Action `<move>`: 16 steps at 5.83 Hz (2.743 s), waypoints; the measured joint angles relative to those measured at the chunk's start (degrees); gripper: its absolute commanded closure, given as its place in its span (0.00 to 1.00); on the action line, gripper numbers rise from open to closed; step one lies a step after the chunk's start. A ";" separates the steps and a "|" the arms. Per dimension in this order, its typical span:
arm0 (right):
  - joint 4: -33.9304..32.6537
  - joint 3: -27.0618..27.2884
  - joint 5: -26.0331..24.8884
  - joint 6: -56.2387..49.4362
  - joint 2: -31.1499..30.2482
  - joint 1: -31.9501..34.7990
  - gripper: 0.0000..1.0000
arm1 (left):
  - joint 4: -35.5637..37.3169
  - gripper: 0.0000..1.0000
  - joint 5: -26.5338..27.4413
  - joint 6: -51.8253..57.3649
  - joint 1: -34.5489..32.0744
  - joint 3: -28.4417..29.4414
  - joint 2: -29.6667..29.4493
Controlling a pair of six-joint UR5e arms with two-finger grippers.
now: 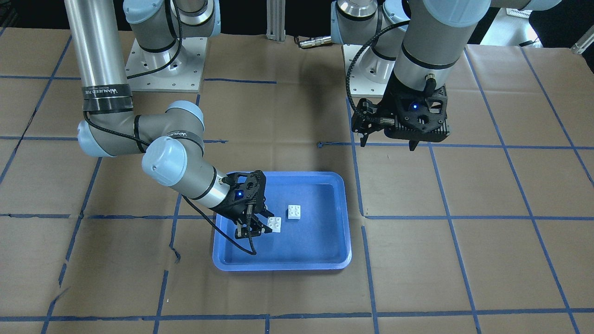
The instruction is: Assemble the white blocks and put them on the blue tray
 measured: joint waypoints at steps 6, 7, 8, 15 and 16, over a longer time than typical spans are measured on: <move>-2.61 4.29 0.03 0.14 0.34 2.03 0.75 | -5.98 0.01 0.12 -0.10 2.41 2.04 1.30; -2.58 4.39 0.03 0.14 0.35 2.04 0.75 | -6.06 0.01 0.02 -0.25 2.32 2.24 1.35; -2.56 4.45 0.03 0.14 0.35 2.10 0.75 | -6.02 0.01 0.12 -0.43 2.31 2.28 1.41; -3.08 5.14 0.03 0.06 0.35 2.32 0.75 | -5.95 0.01 0.46 -0.53 2.73 2.13 0.89; -3.37 5.14 0.03 0.05 0.38 2.50 0.75 | -5.92 0.01 0.45 -0.22 2.74 1.96 1.01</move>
